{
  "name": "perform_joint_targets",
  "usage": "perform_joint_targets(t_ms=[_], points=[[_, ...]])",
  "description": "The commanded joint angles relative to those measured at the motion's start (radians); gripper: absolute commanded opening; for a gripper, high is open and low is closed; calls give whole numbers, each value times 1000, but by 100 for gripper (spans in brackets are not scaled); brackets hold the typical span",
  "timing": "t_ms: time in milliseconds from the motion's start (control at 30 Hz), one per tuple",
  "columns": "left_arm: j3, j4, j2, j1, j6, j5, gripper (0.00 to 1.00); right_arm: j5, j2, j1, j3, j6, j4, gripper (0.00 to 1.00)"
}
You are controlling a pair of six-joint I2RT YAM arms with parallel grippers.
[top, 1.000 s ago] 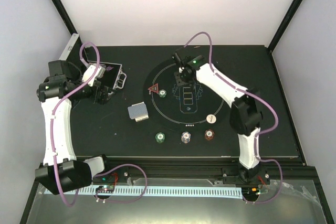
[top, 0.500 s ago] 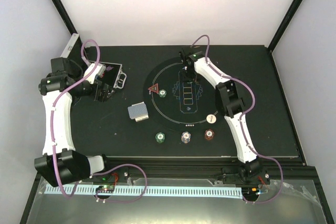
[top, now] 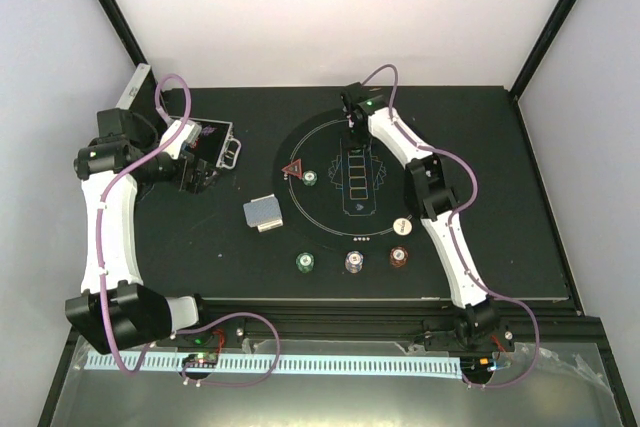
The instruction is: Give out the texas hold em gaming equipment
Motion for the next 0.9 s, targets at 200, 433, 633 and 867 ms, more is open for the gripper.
perform_joint_targets(t_ms=[200,433,633,867], points=[[46,20,24,9,7,-1,99,-74,69,-54,52,1,126,20],[37,21,24,9,3,-7,99,-89,22,-44,10,-10,127,21],[32,6,15,10,4,8,99,-62,-125,-40,-236,-17,177,20],[7,9,-21,9,9,5,99,-58,-150,-34,-286,-26,169,21]])
